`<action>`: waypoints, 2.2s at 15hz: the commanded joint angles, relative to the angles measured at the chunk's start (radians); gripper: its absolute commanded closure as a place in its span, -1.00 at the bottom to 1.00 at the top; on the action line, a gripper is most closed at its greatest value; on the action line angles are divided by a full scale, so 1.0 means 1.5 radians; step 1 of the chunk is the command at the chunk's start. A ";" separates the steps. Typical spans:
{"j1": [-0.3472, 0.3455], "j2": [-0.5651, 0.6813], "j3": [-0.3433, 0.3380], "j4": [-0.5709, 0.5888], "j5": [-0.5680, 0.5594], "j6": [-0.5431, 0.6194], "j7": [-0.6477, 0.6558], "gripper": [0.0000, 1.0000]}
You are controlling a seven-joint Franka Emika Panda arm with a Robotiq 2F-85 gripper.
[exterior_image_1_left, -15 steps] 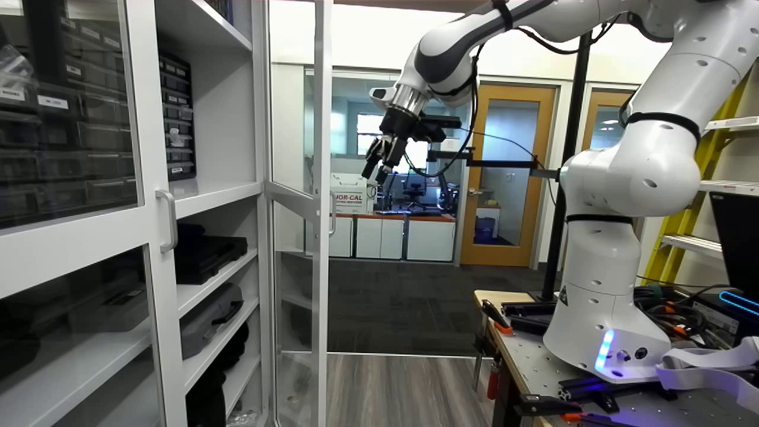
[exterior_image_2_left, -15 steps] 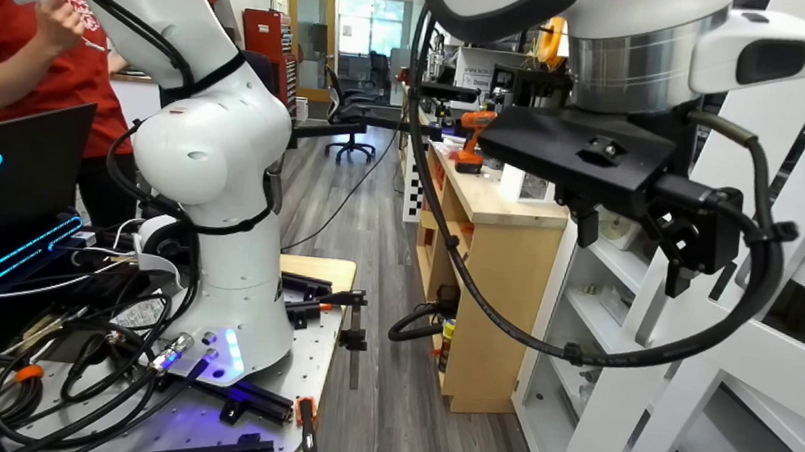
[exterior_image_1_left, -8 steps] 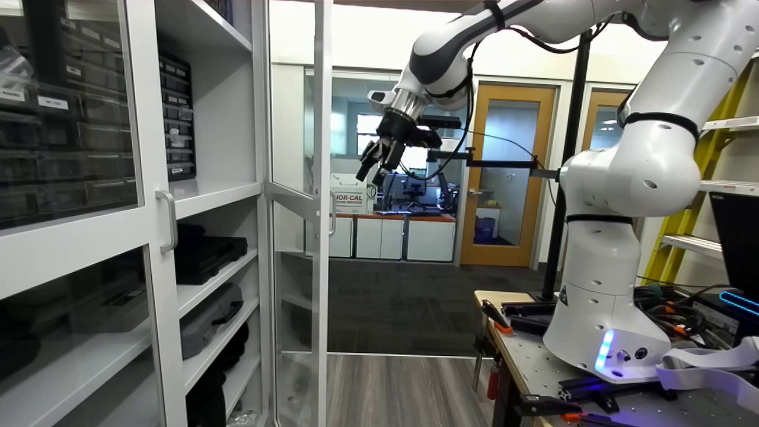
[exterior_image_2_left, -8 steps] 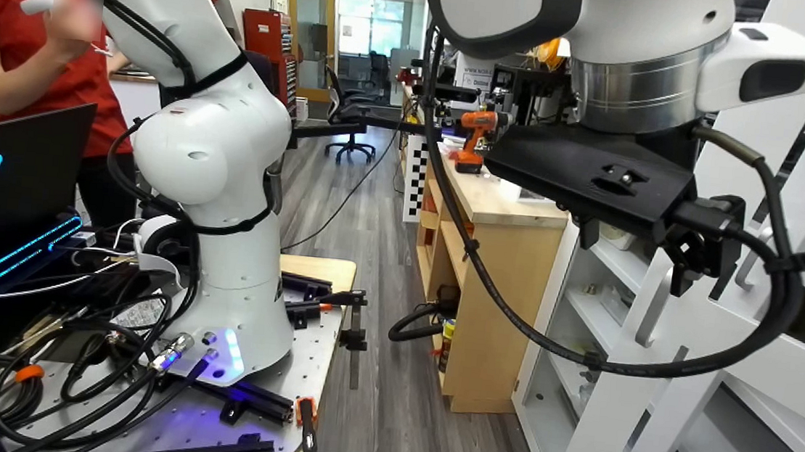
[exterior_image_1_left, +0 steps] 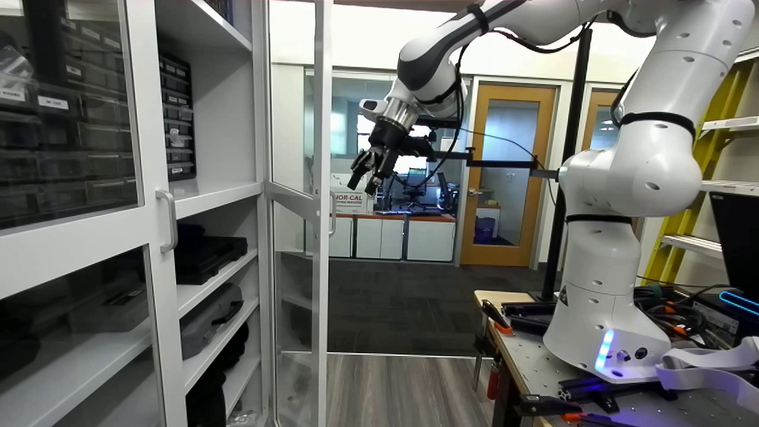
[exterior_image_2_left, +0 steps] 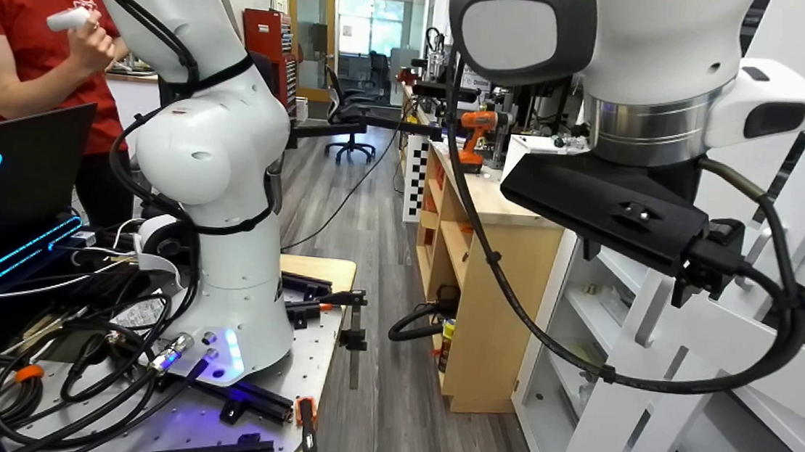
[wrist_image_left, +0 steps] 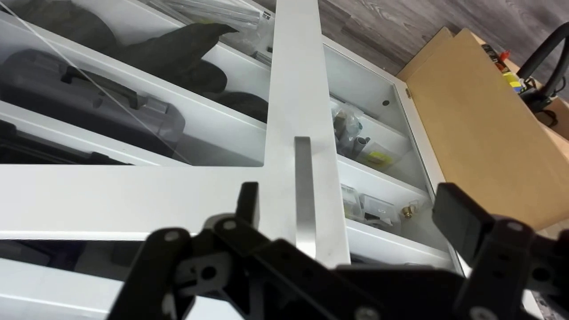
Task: Close the door of the cabinet.
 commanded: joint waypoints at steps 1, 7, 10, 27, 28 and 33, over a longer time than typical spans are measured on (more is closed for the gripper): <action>0.011 0.048 0.003 0.026 0.050 0.016 -0.047 -1.00; 0.005 0.098 0.024 0.057 0.132 0.005 -0.111 -1.00; -0.004 0.118 0.038 0.069 0.167 0.003 -0.143 -1.00; -0.057 0.121 0.089 0.084 0.196 0.016 -0.193 0.90; -0.058 0.123 0.092 0.083 0.195 0.016 -0.184 0.90; -0.058 0.133 0.112 0.085 0.197 0.040 -0.125 0.91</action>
